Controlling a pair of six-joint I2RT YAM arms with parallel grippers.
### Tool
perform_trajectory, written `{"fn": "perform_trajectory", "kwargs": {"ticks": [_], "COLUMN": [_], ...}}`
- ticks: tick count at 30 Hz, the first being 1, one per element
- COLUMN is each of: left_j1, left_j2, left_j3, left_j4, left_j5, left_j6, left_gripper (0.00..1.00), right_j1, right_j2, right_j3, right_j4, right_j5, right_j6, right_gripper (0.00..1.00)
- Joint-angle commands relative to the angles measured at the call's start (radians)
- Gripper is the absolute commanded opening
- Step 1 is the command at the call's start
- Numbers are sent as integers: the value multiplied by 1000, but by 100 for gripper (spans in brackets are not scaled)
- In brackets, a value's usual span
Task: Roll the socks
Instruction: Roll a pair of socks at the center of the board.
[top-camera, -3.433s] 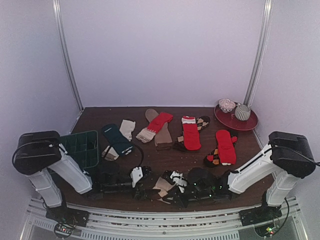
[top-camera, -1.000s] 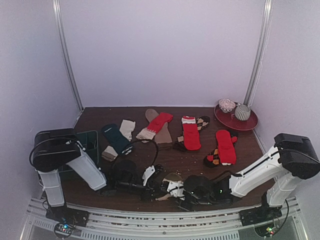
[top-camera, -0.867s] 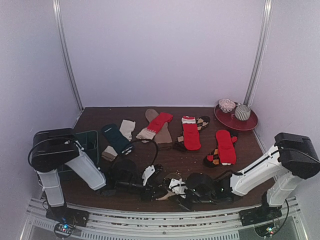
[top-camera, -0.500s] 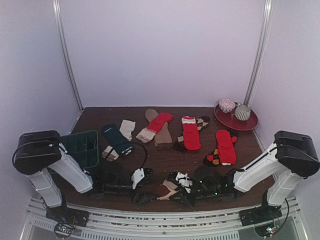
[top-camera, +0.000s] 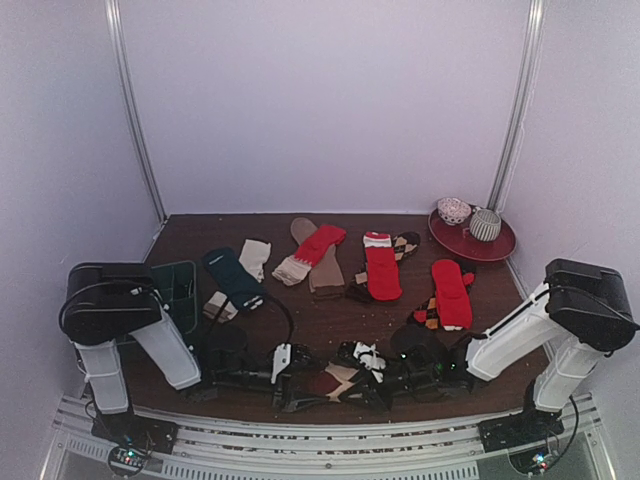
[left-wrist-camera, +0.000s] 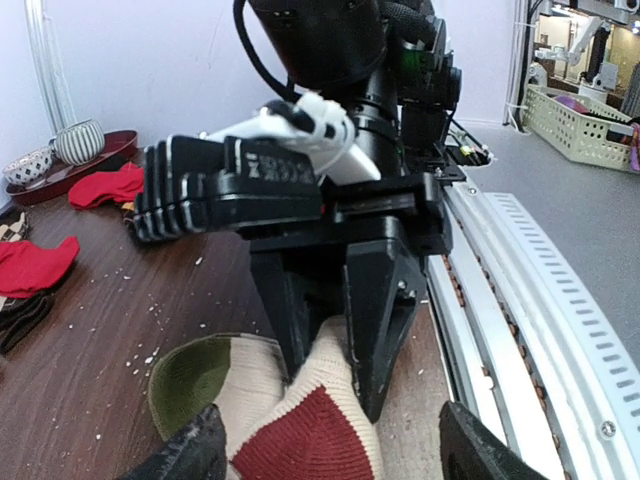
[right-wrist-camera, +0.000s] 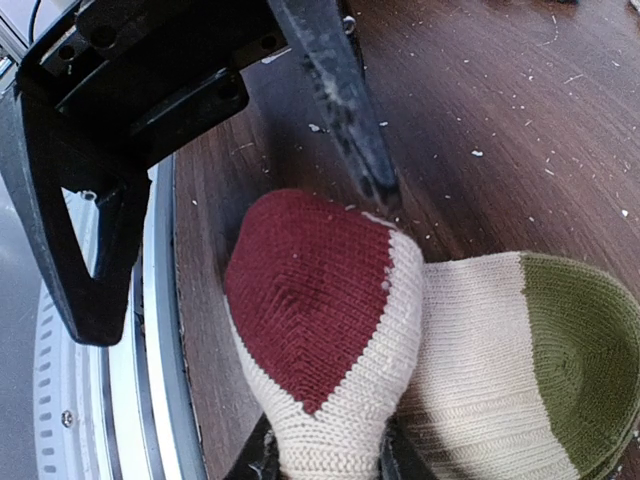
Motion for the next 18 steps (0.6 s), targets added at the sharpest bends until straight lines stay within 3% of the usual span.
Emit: {"fn": "perform_trajectory", "kwargs": {"ticks": [1, 18], "left_j1": [-3, -3], "left_j2": [18, 102], "left_j3": [2, 80], "left_j4": [22, -246], "left_j5": [61, 7], "left_j6": [14, -6], "left_gripper": [72, 70], "right_j1": [2, -6], "right_j2": [56, 62], "right_j3": [-35, -18], "right_j4": [-180, -192], "right_j5": [-31, -47], "right_j6": [12, 9], "right_gripper": [15, 15]}}
